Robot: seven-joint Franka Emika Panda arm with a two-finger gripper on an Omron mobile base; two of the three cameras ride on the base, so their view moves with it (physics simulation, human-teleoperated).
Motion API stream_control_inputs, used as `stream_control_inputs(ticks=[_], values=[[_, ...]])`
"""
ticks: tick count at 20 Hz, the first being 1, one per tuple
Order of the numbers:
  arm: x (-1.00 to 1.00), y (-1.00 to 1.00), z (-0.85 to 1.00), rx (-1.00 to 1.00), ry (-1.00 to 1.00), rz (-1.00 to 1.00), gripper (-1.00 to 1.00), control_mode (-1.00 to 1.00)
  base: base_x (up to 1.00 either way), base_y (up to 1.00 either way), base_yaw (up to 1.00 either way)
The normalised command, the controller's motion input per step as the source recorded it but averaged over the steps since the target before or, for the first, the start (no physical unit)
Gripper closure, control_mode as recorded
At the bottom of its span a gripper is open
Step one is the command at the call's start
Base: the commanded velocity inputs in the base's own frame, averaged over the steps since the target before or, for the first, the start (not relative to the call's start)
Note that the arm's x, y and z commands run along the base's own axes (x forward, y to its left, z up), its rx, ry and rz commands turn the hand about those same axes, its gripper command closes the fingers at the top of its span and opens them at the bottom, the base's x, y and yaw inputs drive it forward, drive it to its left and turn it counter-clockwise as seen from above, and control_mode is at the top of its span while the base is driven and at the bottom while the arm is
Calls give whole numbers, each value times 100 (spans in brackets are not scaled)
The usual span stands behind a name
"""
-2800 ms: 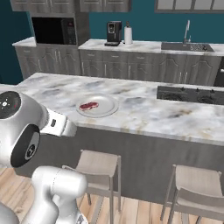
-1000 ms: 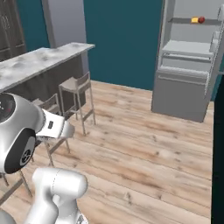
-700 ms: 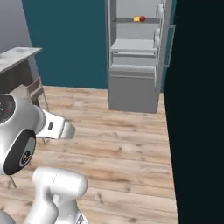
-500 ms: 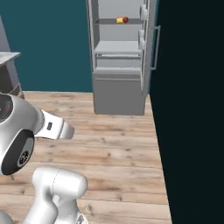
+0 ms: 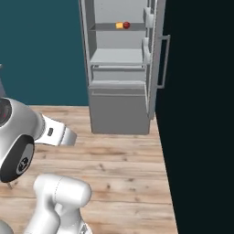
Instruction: Take the cheese, steak, and onion from the fridge and place them on the plate on the dining counter to create an appetizer plate.
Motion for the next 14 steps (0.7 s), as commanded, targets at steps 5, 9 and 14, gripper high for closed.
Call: stream_control_inputs(ticks=[5, 9, 14], values=[[0, 0, 0, 0, 0, 0, -100, 100, 100, 0, -1], [0, 0, 0, 0, 0, 0, -100, 100, 100, 3, -2], [0, 0, 0, 0, 0, 0, -100, 100, 100, 0, -2]])
